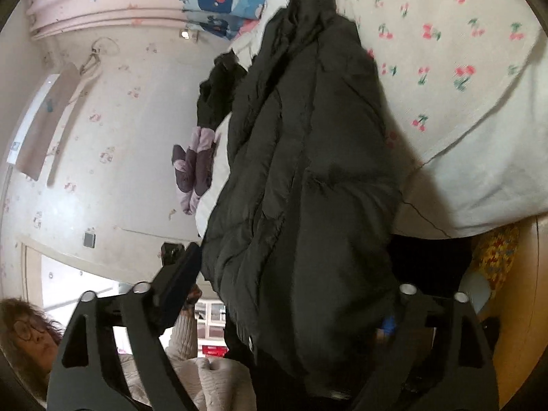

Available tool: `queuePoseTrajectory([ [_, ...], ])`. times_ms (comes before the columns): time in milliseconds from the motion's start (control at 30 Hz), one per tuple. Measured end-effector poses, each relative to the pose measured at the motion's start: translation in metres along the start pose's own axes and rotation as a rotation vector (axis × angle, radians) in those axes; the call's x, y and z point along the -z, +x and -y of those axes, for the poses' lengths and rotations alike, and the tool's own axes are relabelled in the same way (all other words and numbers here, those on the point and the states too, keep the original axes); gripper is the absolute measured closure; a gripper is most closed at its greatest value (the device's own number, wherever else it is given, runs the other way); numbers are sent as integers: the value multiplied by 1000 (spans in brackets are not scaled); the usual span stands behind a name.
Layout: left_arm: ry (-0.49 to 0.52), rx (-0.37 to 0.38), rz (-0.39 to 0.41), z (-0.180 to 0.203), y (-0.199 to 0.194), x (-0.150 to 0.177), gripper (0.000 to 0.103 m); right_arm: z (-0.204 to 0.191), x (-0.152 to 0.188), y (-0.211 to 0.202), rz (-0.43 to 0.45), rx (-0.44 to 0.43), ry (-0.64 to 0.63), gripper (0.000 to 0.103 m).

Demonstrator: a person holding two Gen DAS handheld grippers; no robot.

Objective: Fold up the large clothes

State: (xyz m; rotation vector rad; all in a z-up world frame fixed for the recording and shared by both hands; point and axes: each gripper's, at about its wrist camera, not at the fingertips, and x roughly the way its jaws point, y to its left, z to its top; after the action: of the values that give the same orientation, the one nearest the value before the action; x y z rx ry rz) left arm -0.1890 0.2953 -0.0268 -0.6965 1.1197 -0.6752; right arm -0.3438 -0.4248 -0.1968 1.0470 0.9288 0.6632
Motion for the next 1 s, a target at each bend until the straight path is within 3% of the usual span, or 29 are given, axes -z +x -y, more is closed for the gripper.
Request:
queuePoseTrajectory([
  [133,-22,6,-108,-9,47,4,7,17,-7,19,-29,-9,20,12],
  [267,42,53,-217,3,87,22,7,24,-10,32,-45,-14,27,11],
  [333,97,69,-211,18,90,25,13,22,-11,32,-23,-53,20,11],
  [400,121,86,-218,33,92,25,30,19,-11,32,-9,-75,-1,13],
  [433,128,78,-210,37,94,23,34,15,-11,36,-8,-72,-20,20],
  [467,139,68,-205,42,94,22,45,12,-11,39,-5,-66,-33,24],
  [600,120,43,-178,45,86,16,75,-7,-11,45,59,-52,-83,59],
  [633,124,40,-165,49,81,17,77,-15,-11,42,86,-72,-102,70],
  [667,131,43,-152,54,75,18,81,-24,-10,39,107,-95,-122,74],
  [700,135,56,-143,56,72,20,82,-31,-9,36,119,-112,-140,79],
  [767,165,83,-120,63,55,23,84,-53,-6,28,133,-149,-198,80],
  [867,199,80,-132,67,49,25,84,-66,-1,26,67,-135,-236,77],
  [900,202,67,-152,61,51,25,83,-58,0,27,44,-97,-221,71],
  [933,195,45,-168,53,55,26,81,-47,1,29,20,-71,-191,56],
  [967,182,23,-187,44,59,27,66,-36,2,31,2,-53,-159,48],
  [1000,154,2,-210,30,65,29,44,-21,5,31,-6,-24,-117,39],
])
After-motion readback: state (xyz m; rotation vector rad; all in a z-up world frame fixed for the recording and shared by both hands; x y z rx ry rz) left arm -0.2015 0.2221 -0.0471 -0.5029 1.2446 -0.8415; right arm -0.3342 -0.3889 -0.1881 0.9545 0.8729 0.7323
